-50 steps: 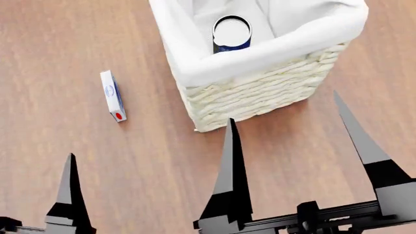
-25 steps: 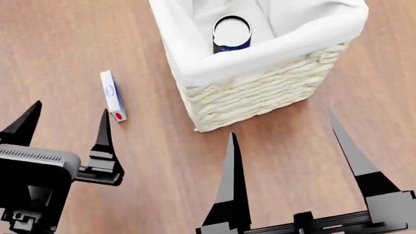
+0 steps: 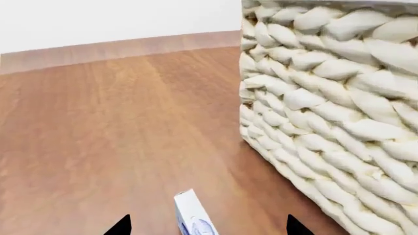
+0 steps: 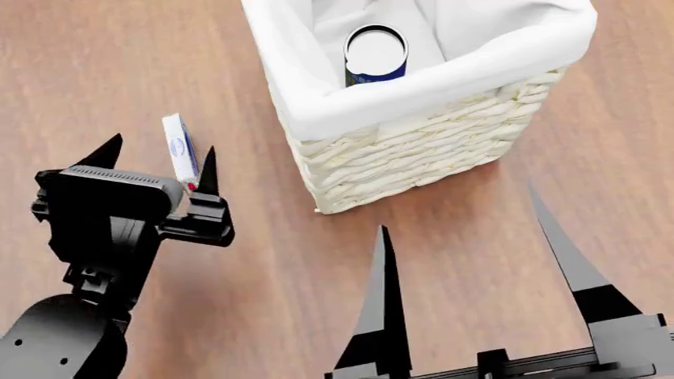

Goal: Pick up the alphabet soup and the cream cheese box, and put them in the basket.

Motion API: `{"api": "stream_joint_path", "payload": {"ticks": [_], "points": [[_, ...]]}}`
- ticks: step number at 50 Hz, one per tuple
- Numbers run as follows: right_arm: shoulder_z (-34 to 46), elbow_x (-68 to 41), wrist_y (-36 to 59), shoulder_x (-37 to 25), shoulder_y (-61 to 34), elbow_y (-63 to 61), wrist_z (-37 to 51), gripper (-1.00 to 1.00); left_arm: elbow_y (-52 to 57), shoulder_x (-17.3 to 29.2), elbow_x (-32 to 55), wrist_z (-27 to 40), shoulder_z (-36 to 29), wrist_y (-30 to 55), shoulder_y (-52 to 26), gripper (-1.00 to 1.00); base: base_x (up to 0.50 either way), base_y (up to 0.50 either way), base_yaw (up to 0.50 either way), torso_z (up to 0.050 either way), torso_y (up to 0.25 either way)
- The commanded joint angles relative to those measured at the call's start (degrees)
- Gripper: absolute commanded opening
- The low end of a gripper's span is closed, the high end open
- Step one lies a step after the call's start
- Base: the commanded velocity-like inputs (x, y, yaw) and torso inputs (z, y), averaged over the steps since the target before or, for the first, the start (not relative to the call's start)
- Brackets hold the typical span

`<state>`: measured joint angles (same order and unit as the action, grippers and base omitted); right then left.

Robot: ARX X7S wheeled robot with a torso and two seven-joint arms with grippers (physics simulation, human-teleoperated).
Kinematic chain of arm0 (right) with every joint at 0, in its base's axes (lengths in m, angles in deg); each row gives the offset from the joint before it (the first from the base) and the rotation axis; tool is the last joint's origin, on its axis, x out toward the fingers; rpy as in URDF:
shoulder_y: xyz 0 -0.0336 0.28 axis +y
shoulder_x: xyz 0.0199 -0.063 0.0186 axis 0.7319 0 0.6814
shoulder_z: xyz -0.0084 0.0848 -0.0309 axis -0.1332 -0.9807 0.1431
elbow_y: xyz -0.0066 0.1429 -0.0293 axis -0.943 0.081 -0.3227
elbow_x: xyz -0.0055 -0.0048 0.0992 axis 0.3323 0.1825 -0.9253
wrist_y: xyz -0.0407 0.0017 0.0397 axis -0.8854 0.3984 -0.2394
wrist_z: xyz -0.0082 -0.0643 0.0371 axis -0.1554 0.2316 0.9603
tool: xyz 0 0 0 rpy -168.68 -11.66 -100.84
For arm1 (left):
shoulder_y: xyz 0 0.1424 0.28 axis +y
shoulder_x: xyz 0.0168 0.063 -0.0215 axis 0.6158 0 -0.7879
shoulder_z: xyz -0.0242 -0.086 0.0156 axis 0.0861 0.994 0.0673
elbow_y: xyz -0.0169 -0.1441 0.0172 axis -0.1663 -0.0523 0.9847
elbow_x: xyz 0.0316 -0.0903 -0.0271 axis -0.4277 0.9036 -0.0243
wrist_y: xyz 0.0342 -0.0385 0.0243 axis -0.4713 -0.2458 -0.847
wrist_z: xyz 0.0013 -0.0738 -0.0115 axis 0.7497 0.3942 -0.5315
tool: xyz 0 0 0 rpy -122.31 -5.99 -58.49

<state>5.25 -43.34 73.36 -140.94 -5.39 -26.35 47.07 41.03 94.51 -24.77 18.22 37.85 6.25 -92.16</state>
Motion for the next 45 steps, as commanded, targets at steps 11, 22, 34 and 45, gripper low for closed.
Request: {"api": "stream_joint_path", "payload": {"ticks": [11, 22, 34, 45], "points": [[-0.3, -1.1, -0.7, -0.3, 0.9, 0.8, 0.1, 1.0, -48.0, -9.2, -2.2, -5.2, 0.3, -20.7, -17.6, 1.0, 0.0, 0.0, 0.0, 0.0, 0.0], [0.4, 0.2, -1.2, 0.3, 2.0, 1.7, 0.4, 1.0, -56.7, -10.2, -3.5, -6.1, 3.6, -23.8, -19.4, 1.0, 0.0, 0.0, 0.0, 0.0, 0.0], [-0.3, -1.1, -0.1, -0.3, 1.5, 0.1, 0.7, 1.0, -56.6, -10.6, -4.1, -8.9, 5.8, -23.2, -19.1, -1.0, 0.0, 0.0, 0.0, 0.0, 0.0], [0.1, 0.1, -1.6, -0.4, 2.9, 1.0, 1.3, 1.0, -56.6, -10.5, -3.7, -9.3, 4.7, -23.4, -19.3, -1.0, 0.0, 0.0, 0.0, 0.0, 0.0]]}}
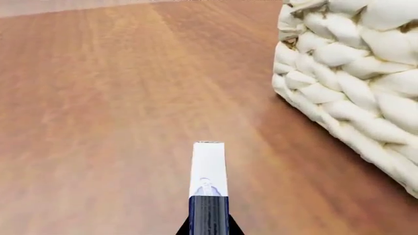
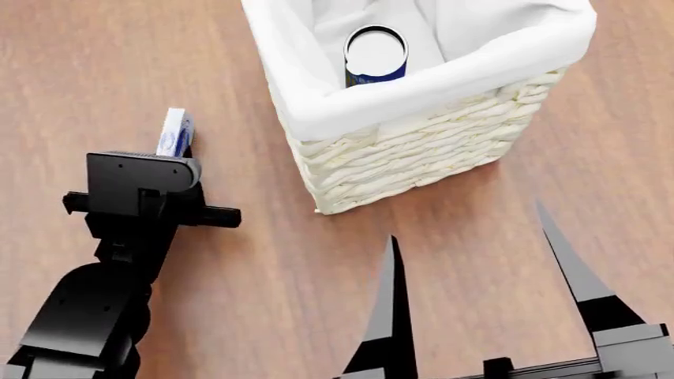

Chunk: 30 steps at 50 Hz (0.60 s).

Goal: Pick up the alphabet soup and the cream cheese box, and put them in the basket.

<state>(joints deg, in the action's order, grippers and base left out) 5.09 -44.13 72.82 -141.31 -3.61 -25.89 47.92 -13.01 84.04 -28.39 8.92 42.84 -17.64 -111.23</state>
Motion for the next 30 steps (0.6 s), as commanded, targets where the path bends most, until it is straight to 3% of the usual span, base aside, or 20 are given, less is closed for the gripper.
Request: {"api": "stream_joint_path", "payload": {"ticks": [1, 6, 9, 14, 25, 30], "points": [[-0.1, -0.1, -0.4, -0.2, 0.5, 0.0, 0.2, 1.0, -2.6, 0.0, -0.1, 0.0, -0.3, 0.4, -0.3, -1.0, 0.0, 0.0, 0.0, 0.0, 0.0], [-0.4, -0.5, -0.3, -0.4, 0.4, -0.5, 0.5, 1.0, 0.4, 0.9, 0.2, 0.2, -0.2, 1.3, -1.9, -1.0, 0.0, 0.0, 0.0, 0.0, 0.0], [-0.4, -0.5, -0.2, -0.7, 0.6, -0.9, 0.8, 1.0, 19.7, 4.7, 1.1, 2.2, -0.7, 12.2, -0.5, -1.0, 0.0, 0.0, 0.0, 0.0, 0.0], [-0.5, -0.3, 0.1, -0.7, 0.6, -1.3, 1.0, 1.0, 32.8, 8.0, 2.5, 3.9, 0.3, 20.4, -4.6, -1.0, 0.0, 0.0, 0.0, 0.0, 0.0], [-0.2, 0.1, 0.5, -0.7, 1.0, -1.8, 1.1, 1.0, 51.9, 12.4, 5.0, 3.8, -0.1, 31.3, -7.9, -1.0, 0.0, 0.0, 0.0, 0.0, 0.0], [-0.1, 0.1, 1.2, -0.5, 0.8, -2.2, 0.7, 1.0, 53.8, 12.7, 4.5, 3.8, -0.6, 32.8, -11.5, -1.0, 0.0, 0.0, 0.0, 0.0, 0.0]]}}
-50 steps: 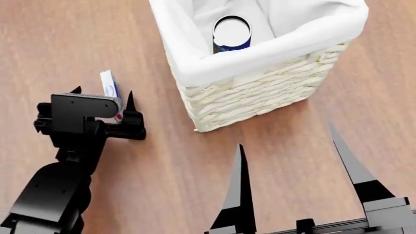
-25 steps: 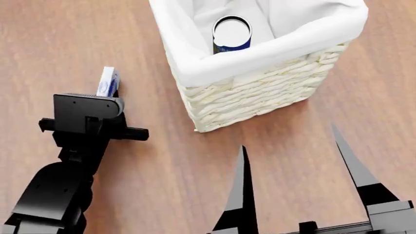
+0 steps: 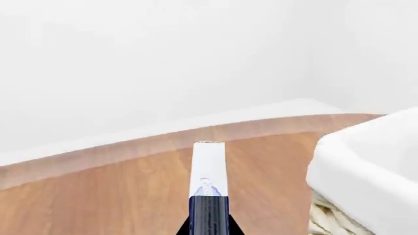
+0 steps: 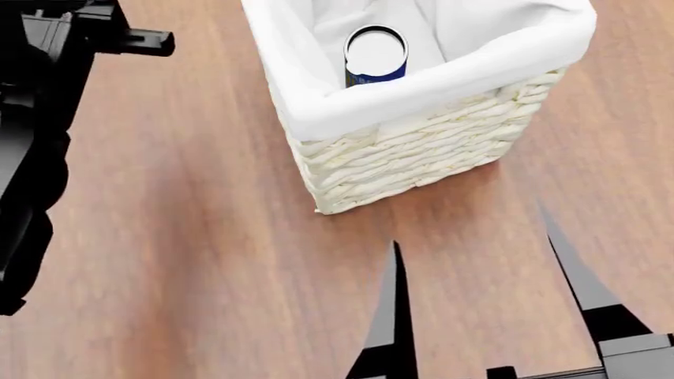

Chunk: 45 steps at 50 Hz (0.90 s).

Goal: Pick up the alphabet soup and the cream cheese box, and put them in the basket.

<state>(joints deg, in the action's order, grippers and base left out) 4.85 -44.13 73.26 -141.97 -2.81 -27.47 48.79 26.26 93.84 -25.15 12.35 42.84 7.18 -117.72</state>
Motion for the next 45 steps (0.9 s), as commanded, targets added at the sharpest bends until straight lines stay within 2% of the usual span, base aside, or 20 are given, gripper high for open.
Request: {"api": "stream_joint_path", "payload": {"ticks": [1, 7, 12, 17, 23, 28, 39, 45], "points": [[0.2, 0.2, 0.6, 0.3, 0.1, -0.5, -0.3, 1.0, 14.5, 2.8, 1.5, 0.2, -0.5, 8.4, -5.6, -1.0, 0.0, 0.0, 0.0, 0.0, 0.0], [0.1, 0.0, 1.3, 0.2, 0.0, -1.1, 0.0, 1.0, 14.6, 1.9, 1.9, -2.4, -1.9, 10.1, -12.4, -1.0, 0.0, 0.0, 0.0, 0.0, 0.0], [0.4, 0.2, 2.4, 0.8, -0.3, -1.2, -0.6, 1.0, 14.4, 1.1, 2.6, -8.1, -5.4, 11.0, -14.8, -1.0, 0.0, 0.0, 0.0, 0.0, 0.0], [0.5, 0.3, 1.7, 1.0, 0.1, -0.5, -0.6, 1.0, 9.4, -0.8, 8.4, -19.0, -7.2, 14.2, -17.9, -1.0, 0.0, 0.0, 0.0, 0.0, 0.0], [0.6, 0.5, 0.8, 0.8, 0.7, 0.1, -0.6, 1.0, 5.5, -2.3, 15.2, -27.2, -6.2, 19.0, -21.8, -1.0, 0.0, 0.0, 0.0, 0.0, 0.0], [0.6, 0.7, 0.4, 0.7, 1.1, 0.2, -0.4, 1.0, -1.1, -4.0, 17.3, -34.3, -7.8, 21.4, -25.8, -1.0, 0.0, 0.0, 0.0, 0.0, 0.0], [0.8, 1.0, 0.9, 0.6, 1.7, -0.4, 0.1, 1.0, -13.0, -6.8, 19.3, -43.3, -9.4, 22.0, -29.2, -1.0, 0.0, 0.0, 0.0, 0.0, 0.0], [0.7, 0.8, 1.2, 0.8, 1.6, -0.5, 0.2, 1.0, -17.6, -7.8, 18.1, -44.9, -11.0, 19.8, -28.9, -1.0, 0.0, 0.0, 0.0, 0.0, 0.002]]}}
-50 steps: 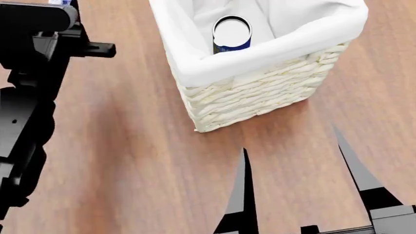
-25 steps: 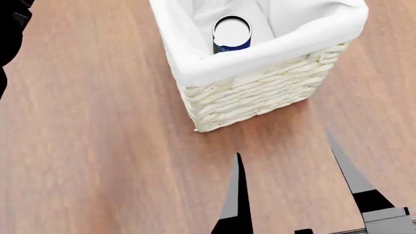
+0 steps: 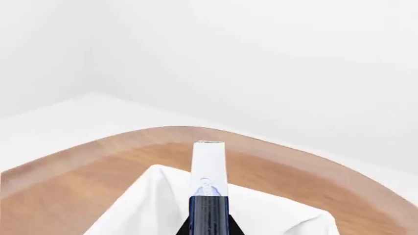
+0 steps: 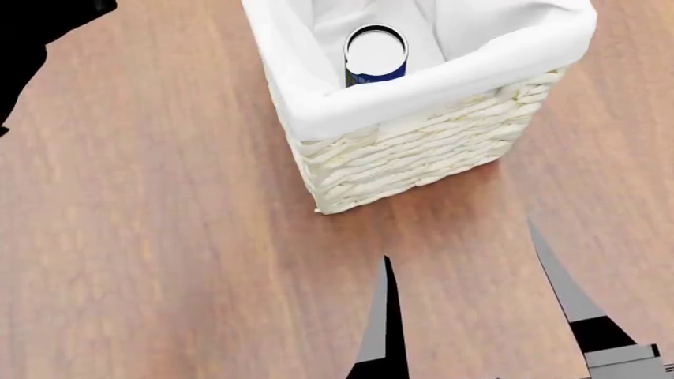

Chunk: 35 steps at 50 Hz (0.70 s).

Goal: Pick up the alphabet soup and the cream cheese box, and put them in the basket.

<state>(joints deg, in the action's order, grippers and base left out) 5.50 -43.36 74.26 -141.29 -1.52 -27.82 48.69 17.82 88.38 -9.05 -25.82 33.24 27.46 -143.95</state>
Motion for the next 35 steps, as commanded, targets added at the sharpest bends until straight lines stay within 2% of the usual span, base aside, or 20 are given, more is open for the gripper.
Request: {"api": "stream_joint_path", "payload": {"ticks": [1, 19, 35], "points": [[0.0, 0.1, 0.2, 0.1, 0.3, -0.1, 0.3, 1.0, -9.3, -2.3, 2.0, -6.8, -1.5, -0.7, -2.6, -1.0, 0.0, 0.0, 0.0, 0.0, 0.0], [0.1, 0.9, -1.3, -0.3, 1.5, 0.6, 0.4, 1.0, -5.5, -1.5, 2.1, -6.2, -4.6, 0.0, 1.5, -1.0, 0.0, 0.0, 0.0, 0.0, 0.001], [-0.2, 0.3, -1.4, -0.1, 1.5, 0.8, 0.2, 1.0, -5.0, -1.3, 2.9, -6.1, -5.7, 0.3, 1.9, -1.0, 0.0, 0.0, 0.0, 0.0, 0.001]]}}
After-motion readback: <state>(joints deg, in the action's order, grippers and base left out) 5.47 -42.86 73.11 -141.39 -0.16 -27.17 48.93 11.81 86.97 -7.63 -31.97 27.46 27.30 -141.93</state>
